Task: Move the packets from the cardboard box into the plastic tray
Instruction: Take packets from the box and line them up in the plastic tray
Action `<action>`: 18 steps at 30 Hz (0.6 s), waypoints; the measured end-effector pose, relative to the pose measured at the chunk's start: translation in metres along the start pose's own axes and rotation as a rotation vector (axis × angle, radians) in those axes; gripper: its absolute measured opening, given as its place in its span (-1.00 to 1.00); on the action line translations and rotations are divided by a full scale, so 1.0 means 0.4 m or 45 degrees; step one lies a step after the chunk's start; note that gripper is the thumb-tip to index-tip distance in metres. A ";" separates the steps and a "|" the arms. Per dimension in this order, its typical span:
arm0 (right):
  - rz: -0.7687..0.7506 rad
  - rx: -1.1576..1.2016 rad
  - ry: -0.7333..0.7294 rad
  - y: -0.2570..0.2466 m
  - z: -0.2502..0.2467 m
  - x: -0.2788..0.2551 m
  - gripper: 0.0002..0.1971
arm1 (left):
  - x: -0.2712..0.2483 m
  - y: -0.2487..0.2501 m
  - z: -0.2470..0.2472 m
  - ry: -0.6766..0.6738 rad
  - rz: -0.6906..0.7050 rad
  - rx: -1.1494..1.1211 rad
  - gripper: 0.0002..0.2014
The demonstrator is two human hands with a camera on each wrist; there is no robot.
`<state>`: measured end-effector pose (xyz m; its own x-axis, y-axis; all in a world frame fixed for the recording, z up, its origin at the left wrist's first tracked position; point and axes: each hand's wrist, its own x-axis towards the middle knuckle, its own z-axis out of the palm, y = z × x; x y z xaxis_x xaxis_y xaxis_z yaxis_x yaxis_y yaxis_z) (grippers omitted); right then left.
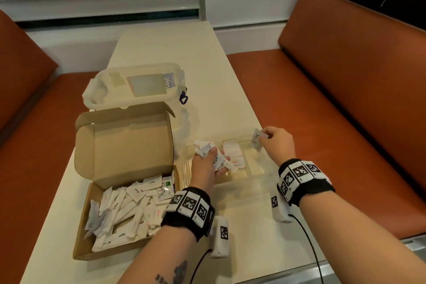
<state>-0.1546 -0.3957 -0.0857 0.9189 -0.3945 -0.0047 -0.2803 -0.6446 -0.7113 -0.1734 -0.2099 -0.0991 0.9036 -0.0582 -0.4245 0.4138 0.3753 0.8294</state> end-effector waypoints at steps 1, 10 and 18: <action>-0.027 -0.054 -0.018 -0.005 0.002 0.003 -0.79 | 0.001 0.000 -0.002 -0.003 0.000 0.000 -0.87; -0.240 -0.452 -0.294 -0.046 0.059 0.066 -0.75 | 0.010 -0.009 0.002 0.018 0.028 0.077 -0.87; -0.236 -0.742 -0.460 -0.058 0.087 0.070 -0.71 | 0.009 -0.015 0.001 0.010 0.049 0.158 -0.75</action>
<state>-0.1127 -0.3691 -0.0936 0.9722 -0.0678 -0.2243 -0.1208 -0.9653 -0.2317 -0.1727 -0.2129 -0.1055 0.9185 -0.0381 -0.3937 0.3895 0.2599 0.8836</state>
